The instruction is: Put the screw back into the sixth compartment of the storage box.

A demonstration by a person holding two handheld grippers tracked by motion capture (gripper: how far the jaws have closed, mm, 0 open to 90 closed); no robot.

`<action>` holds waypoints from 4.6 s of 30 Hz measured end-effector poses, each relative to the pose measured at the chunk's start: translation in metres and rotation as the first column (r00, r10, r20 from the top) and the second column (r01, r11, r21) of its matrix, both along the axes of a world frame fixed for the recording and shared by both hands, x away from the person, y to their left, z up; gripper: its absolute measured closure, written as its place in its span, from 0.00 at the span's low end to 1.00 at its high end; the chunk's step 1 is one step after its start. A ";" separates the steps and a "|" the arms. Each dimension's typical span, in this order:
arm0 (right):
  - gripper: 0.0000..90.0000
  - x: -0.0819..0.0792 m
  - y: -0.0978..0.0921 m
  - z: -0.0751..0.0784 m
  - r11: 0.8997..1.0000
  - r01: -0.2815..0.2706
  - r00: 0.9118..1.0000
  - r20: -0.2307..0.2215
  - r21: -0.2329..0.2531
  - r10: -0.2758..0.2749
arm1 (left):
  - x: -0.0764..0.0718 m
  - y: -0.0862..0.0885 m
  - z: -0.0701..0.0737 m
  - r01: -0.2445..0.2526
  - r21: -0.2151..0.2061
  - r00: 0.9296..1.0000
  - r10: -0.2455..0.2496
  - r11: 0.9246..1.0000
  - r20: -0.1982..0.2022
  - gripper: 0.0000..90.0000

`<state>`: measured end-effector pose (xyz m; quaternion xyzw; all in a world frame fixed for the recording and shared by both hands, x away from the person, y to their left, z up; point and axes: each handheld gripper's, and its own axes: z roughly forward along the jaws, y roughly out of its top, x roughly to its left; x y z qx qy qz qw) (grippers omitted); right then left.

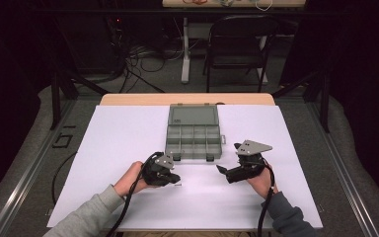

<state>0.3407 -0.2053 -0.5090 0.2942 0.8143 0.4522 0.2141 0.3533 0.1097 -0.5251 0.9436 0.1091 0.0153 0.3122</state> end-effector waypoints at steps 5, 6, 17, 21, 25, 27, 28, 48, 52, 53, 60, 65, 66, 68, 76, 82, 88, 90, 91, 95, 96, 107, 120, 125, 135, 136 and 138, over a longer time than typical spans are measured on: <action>0.00 0.000 0.000 0.000 1.000 0.000 1.000 -0.002 -0.001 0.000 | 0.002 0.001 0.002 -0.008 -0.006 1.000 0.008 1.000 0.004 0.97; 0.00 0.000 0.000 0.000 1.000 -0.001 1.000 -0.002 0.001 0.001 | 0.002 0.001 0.002 -0.008 -0.005 1.000 0.008 1.000 0.003 0.97; 0.00 0.000 0.000 0.000 1.000 0.000 1.000 -0.002 0.004 0.000 | 0.008 0.000 0.006 -0.010 -0.012 1.000 0.011 1.000 0.013 0.97; 0.00 0.000 -0.001 -0.001 1.000 0.005 1.000 -0.005 0.007 -0.005 | 0.010 -0.002 0.008 -0.010 -0.020 1.000 0.010 1.000 0.013 0.97; 0.00 0.001 -0.001 0.000 1.000 0.006 1.000 -0.003 0.004 -0.006 | 0.012 -0.004 0.008 -0.007 -0.016 1.000 0.007 1.000 0.016 0.97; 0.00 0.000 -0.001 0.000 1.000 0.003 1.000 -0.003 0.001 -0.003 | 0.013 -0.005 0.009 -0.006 -0.013 1.000 0.006 1.000 0.022 0.97; 0.00 0.000 -0.001 0.000 1.000 0.005 1.000 -0.001 0.004 -0.005 | 0.013 -0.005 0.010 -0.005 -0.013 1.000 0.005 1.000 0.021 0.97; 0.00 -0.001 -0.001 0.001 1.000 0.006 1.000 -0.001 0.007 -0.006 | 0.026 -0.018 0.018 0.014 -0.024 1.000 -0.014 1.000 0.025 0.97; 0.00 -0.001 -0.002 0.001 1.000 0.007 1.000 0.004 0.009 -0.007 | 0.027 -0.021 0.018 0.020 -0.019 1.000 -0.020 1.000 0.021 0.97; 0.00 -0.001 -0.002 0.001 1.000 0.006 1.000 0.004 0.008 -0.006 | 0.028 -0.022 0.019 0.021 -0.017 1.000 -0.021 1.000 0.020 0.97; 0.00 -0.001 -0.002 0.002 1.000 0.007 1.000 0.008 0.012 -0.007 | 0.037 -0.024 0.027 0.018 -0.036 1.000 -0.017 0.999 0.020 0.97; 0.00 -0.002 -0.002 0.002 1.000 0.007 1.000 0.008 0.014 -0.008 | 0.041 -0.026 0.037 0.019 -0.027 0.999 -0.018 0.999 0.040 0.97; 0.00 -0.002 -0.002 0.002 1.000 0.009 1.000 0.008 0.014 -0.009 | 0.043 -0.027 0.040 0.018 -0.027 0.999 -0.017 0.999 0.043 0.97; 0.00 -0.002 -0.002 0.002 1.000 0.010 1.000 0.008 0.015 -0.010 | 0.044 -0.028 0.043 0.017 -0.026 0.999 -0.015 1.000 0.051 0.97; 0.00 -0.001 -0.003 0.002 1.000 0.008 1.000 0.004 0.016 -0.008 | 0.054 -0.031 0.056 0.006 -0.021 0.997 -0.005 1.000 0.073 0.97; 0.00 -0.001 -0.003 0.003 1.000 0.009 1.000 0.005 0.017 -0.009 | 0.060 -0.033 0.061 0.000 -0.015 0.997 0.002 1.000 0.077 0.97; 0.00 -0.002 -0.003 0.003 1.000 0.009 1.000 0.008 0.020 -0.009 | 0.067 -0.033 0.067 -0.014 -0.013 0.996 0.015 1.000 0.088 0.97; 0.00 -0.001 -0.004 0.003 1.000 0.010 1.000 0.008 0.018 -0.010 | 0.070 -0.034 0.068 -0.021 -0.011 0.996 0.022 1.000 0.089 0.97; 0.00 -0.001 -0.004 0.003 1.000 0.013 1.000 0.008 0.017 -0.013 | 0.072 -0.034 0.069 -0.024 -0.008 0.996 0.025 1.000 0.091 0.97; 0.00 -0.001 -0.004 0.003 1.000 0.014 1.000 0.009 0.022 -0.014 | 0.079 -0.035 0.070 -0.035 0.004 0.995 0.035 0.999 0.090 0.97; 0.00 -0.001 -0.004 0.003 1.000 0.013 1.000 0.009 0.022 -0.013 | 0.080 -0.035 0.070 -0.038 0.007 0.995 0.037 0.999 0.090 0.97; 0.00 -0.002 -0.006 0.005 1.000 0.015 1.000 0.017 0.027 -0.016 | 0.095 -0.041 0.064 -0.063 0.036 0.995 0.060 0.997 0.079 0.97; 0.00 -0.002 -0.006 0.005 1.000 0.012 1.000 0.015 0.022 -0.012 | 0.105 -0.048 0.046 -0.076 0.094 0.996 0.072 0.993 0.054 0.97; 0.00 -0.002 -0.006 0.005 1.000 0.014 1.000 0.018 0.025 -0.015 | 0.107 -0.049 0.043 -0.085 0.106 0.996 0.080 0.991 0.049 0.97; 0.00 -0.002 -0.006 0.005 1.000 0.015 1.000 0.017 0.025 -0.015 | 0.110 -0.048 0.037 -0.096 0.128 0.995 0.093 0.987 0.033 0.97; 0.00 -0.002 -0.006 0.005 1.000 0.015 1.000 0.016 0.025 -0.015 | 0.110 -0.048 0.037 -0.100 0.129 0.995 0.097 0.987 0.029 0.97; 0.00 -0.002 -0.006 0.005 1.000 0.014 1.000 0.017 0.024 -0.014 | 0.111 -0.048 0.035 -0.101 0.133 0.995 0.098 0.986 0.030 0.97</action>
